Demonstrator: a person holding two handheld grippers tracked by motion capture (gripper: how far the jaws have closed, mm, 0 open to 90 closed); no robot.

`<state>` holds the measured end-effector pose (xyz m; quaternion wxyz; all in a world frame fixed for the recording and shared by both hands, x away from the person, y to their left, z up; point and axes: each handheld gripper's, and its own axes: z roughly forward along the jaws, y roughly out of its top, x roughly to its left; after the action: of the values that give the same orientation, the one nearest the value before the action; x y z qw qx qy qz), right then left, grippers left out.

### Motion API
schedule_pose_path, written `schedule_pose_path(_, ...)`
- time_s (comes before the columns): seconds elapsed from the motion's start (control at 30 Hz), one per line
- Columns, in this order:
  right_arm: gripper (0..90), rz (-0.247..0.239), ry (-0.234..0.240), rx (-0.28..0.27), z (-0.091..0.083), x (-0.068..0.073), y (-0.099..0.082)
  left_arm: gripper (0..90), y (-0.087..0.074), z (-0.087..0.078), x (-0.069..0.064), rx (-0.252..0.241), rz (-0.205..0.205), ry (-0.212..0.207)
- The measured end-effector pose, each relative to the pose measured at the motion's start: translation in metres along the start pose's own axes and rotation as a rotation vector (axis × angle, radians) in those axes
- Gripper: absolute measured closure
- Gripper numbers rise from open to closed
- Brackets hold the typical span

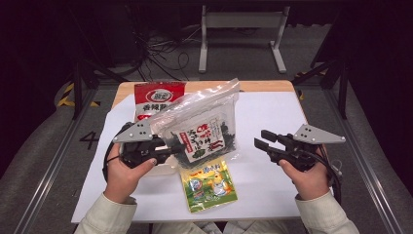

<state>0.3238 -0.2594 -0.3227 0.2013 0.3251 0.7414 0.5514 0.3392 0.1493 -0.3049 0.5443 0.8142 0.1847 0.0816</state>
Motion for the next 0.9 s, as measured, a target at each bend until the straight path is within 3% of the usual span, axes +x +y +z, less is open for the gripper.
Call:
schedule_pose_path(0.43, 55.9, 0.04, -0.032, 0.077, -0.002, -0.018, -0.012, 76.8, 0.009, -0.02, 0.007, 0.045, 0.011, 0.077)
schedule_pose_path(0.77, 56.3, 0.062, -0.048, 0.115, -0.002, -0.027, -0.021, 76.8, 0.011, -0.032, 0.01, 0.058, 0.007, 0.158)
schedule_pose_path(0.9, 55.9, 0.072, -0.049, 0.125, -0.001, -0.03, -0.023, 76.8, 0.009, -0.037, 0.013, 0.046, -0.002, 0.173)
